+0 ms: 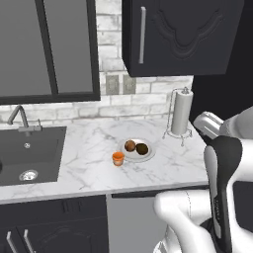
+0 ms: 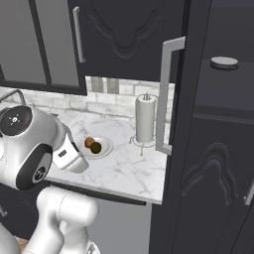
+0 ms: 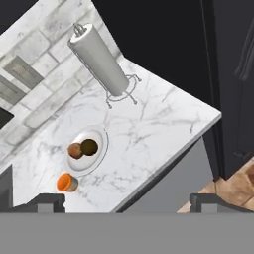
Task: Pick the avocado and bread from the counter and place them on the plate. Then pick the jam from the cabinet and place it next to the plate. Lastly close the cabinet door.
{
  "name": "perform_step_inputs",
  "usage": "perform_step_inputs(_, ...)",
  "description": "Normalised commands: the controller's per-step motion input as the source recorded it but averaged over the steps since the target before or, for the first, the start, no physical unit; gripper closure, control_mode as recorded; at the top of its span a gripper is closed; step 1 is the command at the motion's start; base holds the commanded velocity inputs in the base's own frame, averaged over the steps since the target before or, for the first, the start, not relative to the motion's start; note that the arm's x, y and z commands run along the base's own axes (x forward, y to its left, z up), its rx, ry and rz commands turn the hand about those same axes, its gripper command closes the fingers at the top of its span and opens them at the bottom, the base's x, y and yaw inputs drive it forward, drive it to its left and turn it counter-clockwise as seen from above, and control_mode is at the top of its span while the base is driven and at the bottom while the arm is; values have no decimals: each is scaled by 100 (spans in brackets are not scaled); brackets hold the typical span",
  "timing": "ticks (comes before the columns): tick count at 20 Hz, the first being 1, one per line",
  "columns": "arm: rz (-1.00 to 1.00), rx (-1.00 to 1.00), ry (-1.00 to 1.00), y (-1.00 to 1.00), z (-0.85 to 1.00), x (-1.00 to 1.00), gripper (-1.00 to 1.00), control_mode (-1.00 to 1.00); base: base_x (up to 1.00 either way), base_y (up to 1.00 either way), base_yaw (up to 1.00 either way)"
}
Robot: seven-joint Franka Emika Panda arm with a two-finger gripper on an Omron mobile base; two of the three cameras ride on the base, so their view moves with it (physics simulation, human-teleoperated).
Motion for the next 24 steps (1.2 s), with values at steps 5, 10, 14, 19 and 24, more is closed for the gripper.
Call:
perform_step_inputs(5,0,0,0,0,0,0,-100,100,-42,0,-1)
perform_step_inputs(10,0,0,0,0,0,0,-100,100,-49,0,-1)
perform_step_inputs(14,0,0,0,0,0,0,-100,100,-61,-1,-3)
perform_step_inputs(19,0,0,0,0,0,0,-100,100,-61,-10,-4)
perform_step_inputs(24,0,0,0,0,0,0,-100,100,-53,-21,-4)
